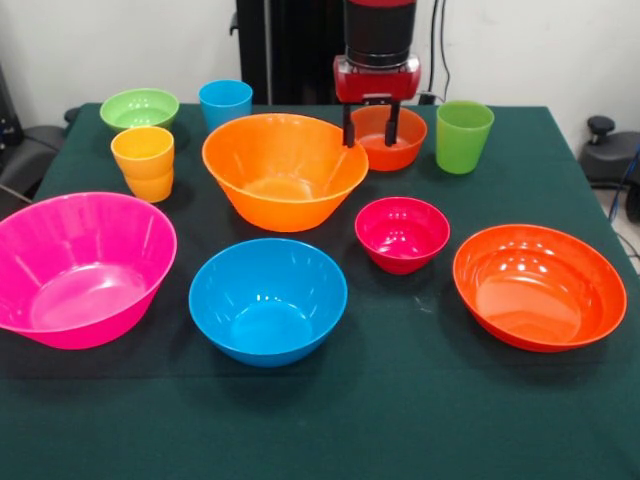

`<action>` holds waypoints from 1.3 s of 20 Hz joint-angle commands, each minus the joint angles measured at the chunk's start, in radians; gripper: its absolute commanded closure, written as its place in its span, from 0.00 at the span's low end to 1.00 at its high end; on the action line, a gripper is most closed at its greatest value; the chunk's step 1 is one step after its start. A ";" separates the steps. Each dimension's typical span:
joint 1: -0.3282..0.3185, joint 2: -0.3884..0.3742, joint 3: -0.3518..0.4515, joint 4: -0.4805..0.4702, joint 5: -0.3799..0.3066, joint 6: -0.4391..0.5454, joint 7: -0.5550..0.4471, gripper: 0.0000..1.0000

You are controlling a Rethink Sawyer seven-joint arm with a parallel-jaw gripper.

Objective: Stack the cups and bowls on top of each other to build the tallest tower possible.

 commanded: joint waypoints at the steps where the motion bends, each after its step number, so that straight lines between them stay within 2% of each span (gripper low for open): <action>1: -0.059 0.144 0.088 -0.048 -0.073 -0.110 0.126 0.00; 7: -0.065 0.144 0.092 -0.032 -0.070 -0.127 0.151 0.00; 14: -0.058 0.086 0.096 -0.014 -0.040 -0.079 0.152 0.00; 17: -0.051 0.046 0.098 -0.016 -0.024 -0.027 0.143 0.00; 22: -0.049 0.027 0.096 -0.008 -0.012 -0.008 0.148 0.00; 23: -0.050 0.026 0.097 -0.005 -0.008 0.002 0.150 1.00; 26: -0.042 0.020 0.087 -0.007 0.004 0.019 0.154 1.00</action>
